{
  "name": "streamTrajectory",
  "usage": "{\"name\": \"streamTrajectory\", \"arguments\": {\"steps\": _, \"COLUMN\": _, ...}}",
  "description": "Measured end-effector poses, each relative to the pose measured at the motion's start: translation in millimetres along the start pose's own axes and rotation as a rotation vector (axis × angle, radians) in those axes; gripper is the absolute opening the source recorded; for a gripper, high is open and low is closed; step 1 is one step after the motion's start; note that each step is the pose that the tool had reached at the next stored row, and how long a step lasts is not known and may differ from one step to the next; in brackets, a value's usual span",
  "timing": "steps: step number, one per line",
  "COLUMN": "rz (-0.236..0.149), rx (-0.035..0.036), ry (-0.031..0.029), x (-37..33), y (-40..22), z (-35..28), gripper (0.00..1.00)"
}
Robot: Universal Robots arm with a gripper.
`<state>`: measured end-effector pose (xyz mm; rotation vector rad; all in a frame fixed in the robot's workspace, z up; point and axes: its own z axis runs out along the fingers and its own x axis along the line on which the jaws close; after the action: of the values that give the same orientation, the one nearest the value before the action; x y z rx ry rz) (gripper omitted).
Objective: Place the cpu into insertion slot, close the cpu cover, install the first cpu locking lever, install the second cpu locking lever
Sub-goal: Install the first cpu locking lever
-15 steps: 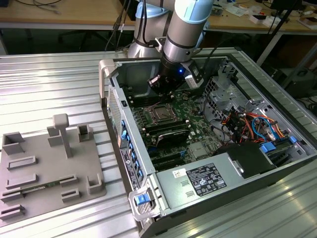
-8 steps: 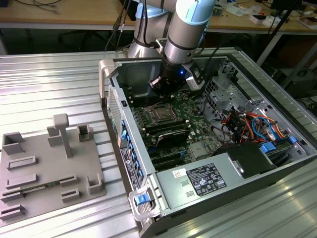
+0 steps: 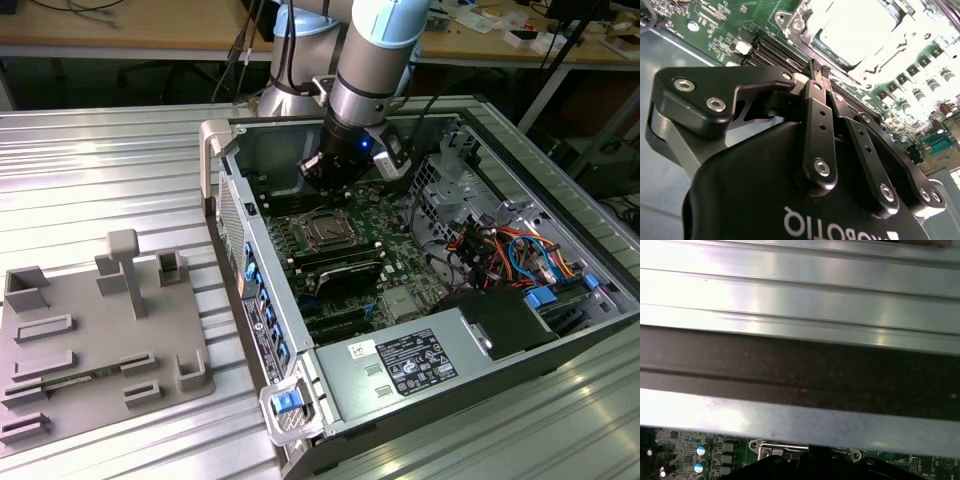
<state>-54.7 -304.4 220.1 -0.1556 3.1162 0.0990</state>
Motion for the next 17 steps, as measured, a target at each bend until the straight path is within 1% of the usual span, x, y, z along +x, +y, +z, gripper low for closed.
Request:
{"name": "streamTrajectory", "arguments": {"steps": 3, "rz": 0.000, "rx": 0.0002, "ry": 0.0001, "x": 2.8, "y": 0.4, "z": -0.1, "gripper": 0.11}}
{"name": "streamTrajectory", "arguments": {"steps": 6, "rz": -0.005, "rx": -0.0001, "ry": 0.0003, "x": 2.3, "y": 1.4, "z": 0.2, "gripper": 0.11}}
{"name": "streamTrajectory", "arguments": {"steps": 8, "rz": -0.006, "rx": -0.0002, "ry": 0.0004, "x": 1.0, "y": 1.6, "z": 0.7, "gripper": 0.11}}
{"name": "streamTrajectory", "arguments": {"steps": 17, "rz": -0.009, "rx": -0.0001, "ry": 0.0006, "x": -8.9, "y": 1.6, "z": 3.8, "gripper": 0.11}}
